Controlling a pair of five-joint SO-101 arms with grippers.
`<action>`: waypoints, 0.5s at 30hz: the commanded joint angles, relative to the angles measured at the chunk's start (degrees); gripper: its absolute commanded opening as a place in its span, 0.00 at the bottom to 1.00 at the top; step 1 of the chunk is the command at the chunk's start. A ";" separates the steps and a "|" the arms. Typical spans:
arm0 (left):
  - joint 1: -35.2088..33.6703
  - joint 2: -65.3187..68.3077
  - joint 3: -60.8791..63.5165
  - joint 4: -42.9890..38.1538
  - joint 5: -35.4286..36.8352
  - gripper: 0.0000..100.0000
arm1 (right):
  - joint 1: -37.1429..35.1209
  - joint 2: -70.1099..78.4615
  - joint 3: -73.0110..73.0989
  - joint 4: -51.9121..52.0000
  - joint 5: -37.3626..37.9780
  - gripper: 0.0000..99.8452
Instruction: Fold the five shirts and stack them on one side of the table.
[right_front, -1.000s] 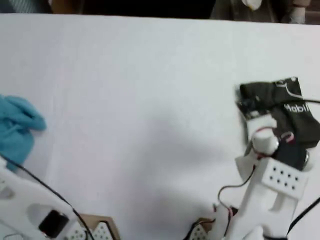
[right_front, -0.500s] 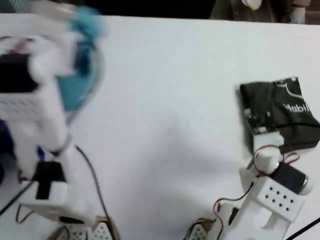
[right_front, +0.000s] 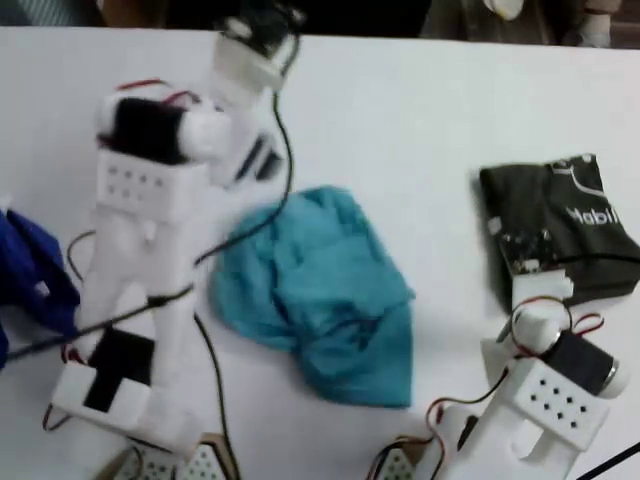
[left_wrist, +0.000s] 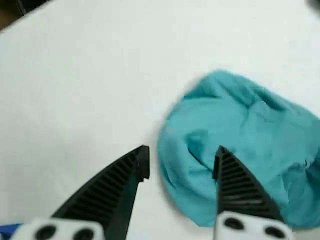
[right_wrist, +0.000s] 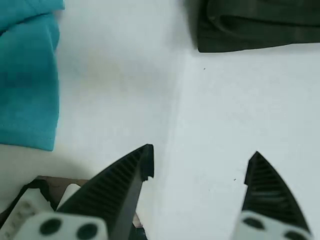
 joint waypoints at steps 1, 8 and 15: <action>0.09 -2.46 6.64 0.35 -0.18 0.24 | 0.40 -1.19 -0.44 -0.66 0.35 0.30; -13.19 -2.20 4.70 0.35 -0.18 0.22 | -3.65 -0.75 -0.35 -8.40 -0.09 0.30; -30.24 -2.11 4.88 0.35 -0.18 0.22 | -24.22 0.92 -0.97 -10.24 -3.78 0.30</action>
